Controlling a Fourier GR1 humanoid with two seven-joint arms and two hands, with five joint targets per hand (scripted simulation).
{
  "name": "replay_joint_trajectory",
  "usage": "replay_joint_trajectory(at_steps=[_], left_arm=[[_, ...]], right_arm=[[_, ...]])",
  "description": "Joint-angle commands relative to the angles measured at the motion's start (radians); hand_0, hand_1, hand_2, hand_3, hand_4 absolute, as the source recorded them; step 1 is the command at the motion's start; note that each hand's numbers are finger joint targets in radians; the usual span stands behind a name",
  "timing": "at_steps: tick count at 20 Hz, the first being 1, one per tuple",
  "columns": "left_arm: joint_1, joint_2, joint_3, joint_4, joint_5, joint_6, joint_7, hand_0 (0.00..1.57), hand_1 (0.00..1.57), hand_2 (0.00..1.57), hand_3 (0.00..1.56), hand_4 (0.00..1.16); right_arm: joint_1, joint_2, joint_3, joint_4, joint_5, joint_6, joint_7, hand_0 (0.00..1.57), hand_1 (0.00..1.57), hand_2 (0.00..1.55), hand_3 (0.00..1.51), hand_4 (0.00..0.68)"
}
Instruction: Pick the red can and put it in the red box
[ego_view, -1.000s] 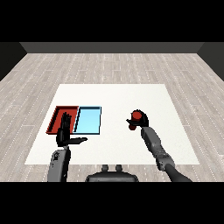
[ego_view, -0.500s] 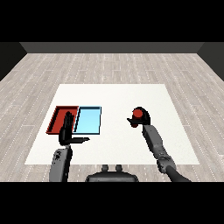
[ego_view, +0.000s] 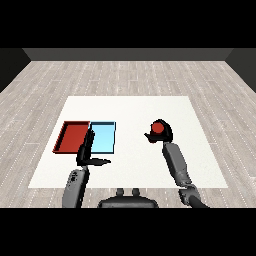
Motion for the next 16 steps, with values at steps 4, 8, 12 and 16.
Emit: replay_joint_trajectory(at_steps=[4, 8, 12, 16], left_arm=[[-0.173, -0.011, -0.158, 0.090, 0.045, 0.134, 0.113, 0.00, 0.00, 0.00, 0.00, 0.00], [-0.153, -0.011, -0.224, 0.088, 0.050, 0.150, 0.089, 0.00, 0.00, 0.00, 0.00, 0.00], [-0.168, -0.011, -0.253, 0.076, 0.063, 0.194, 0.096, 0.00, 0.00, 0.00, 0.00, 0.00], [-0.181, -0.007, -0.245, 0.033, 0.067, 0.155, 0.173, 0.00, 0.00, 0.00, 0.00, 0.00]], right_arm=[[0.067, 0.064, 0.057, -0.186, 0.015, -0.065, 0.078, 1.42, 1.42, 1.44, 1.42, 0.652], [0.159, 0.087, 0.286, -0.339, -0.043, -0.250, 0.132, 1.42, 1.42, 1.44, 1.42, 0.652], [0.146, 0.088, 0.307, -0.331, -0.027, -0.275, 0.108, 1.42, 1.42, 1.44, 1.42, 0.662], [0.096, 0.088, 0.407, -0.316, -0.088, -0.361, 0.081, 1.41, 1.41, 1.42, 1.41, 0.640]])
